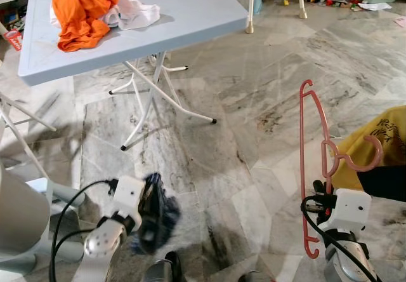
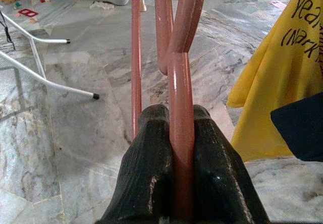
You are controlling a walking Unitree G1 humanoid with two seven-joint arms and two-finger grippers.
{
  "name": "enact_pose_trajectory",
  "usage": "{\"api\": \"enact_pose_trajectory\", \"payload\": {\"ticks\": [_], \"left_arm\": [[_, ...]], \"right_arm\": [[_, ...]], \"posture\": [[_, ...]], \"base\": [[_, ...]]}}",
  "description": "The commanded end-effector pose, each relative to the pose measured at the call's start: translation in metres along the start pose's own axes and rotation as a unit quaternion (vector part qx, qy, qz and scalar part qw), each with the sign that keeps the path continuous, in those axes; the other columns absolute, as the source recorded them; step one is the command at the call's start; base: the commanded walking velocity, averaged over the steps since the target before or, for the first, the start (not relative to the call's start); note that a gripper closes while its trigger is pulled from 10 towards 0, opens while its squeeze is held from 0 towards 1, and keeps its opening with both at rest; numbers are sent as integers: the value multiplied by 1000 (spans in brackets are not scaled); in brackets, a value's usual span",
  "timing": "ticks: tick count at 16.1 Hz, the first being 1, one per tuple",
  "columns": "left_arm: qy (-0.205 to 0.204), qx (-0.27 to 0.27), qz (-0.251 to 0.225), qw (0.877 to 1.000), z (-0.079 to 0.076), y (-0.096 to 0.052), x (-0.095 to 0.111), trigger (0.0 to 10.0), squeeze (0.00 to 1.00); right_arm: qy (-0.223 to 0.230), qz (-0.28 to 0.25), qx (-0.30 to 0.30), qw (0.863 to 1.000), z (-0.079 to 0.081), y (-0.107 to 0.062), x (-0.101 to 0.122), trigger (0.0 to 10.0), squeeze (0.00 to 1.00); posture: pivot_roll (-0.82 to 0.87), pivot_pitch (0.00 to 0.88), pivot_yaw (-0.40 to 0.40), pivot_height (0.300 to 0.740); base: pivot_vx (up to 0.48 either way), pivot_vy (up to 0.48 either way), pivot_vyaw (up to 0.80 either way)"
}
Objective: Hang hanger
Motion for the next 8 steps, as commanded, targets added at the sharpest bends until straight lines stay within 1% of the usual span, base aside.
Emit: {"api": "enact_pose_trajectory", "payload": {"ticks": [1,3,5,6,7,8], "left_arm": [[1,1,10,1000,4,-6,-8,10000,0],[7,3,5,1000,13,-8,-7,10000,0],[20,1,-2,1000,15,-8,-6,10000,0],[0,34,-3,999,24,-8,-8,10000,0],[-11,45,-10,999,28,-5,-4,10000,0],[-4,29,-15,999,22,0,0,10000,0]], "right_arm": [[9,7,-1,1000,3,-3,-2,10000,0],[5,12,7,1000,15,0,0,10000,0],[1,19,31,999,26,4,-5,10000,0],[-4,25,44,999,27,6,-11,10000,0],[1,11,42,999,26,10,-5,10000,0],[14,-4,33,999,24,15,5,10000,0]], "posture": [[-112,202,48,740],[-92,178,24,740],[-49,173,25,740],[-39,178,34,740],[-42,177,40,740],[-34,169,40,740]], "base": [[0,0,0],[0,0,0],[0,0,0],[0,0,0],[0,0,0],[0,0,0]]}}
Point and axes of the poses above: a point about 5 cm out from each wrist's last joint towards the gripper, its own y axis pointing out of the wrist towards the gripper, its own x axis along the axis of the wrist's last joint, z = x × y, the point moved 6 cm from there along y, pointing out of the wrist towards the gripper, and after that the axes turned 3 degrees about -y, right-handed, at the moved point
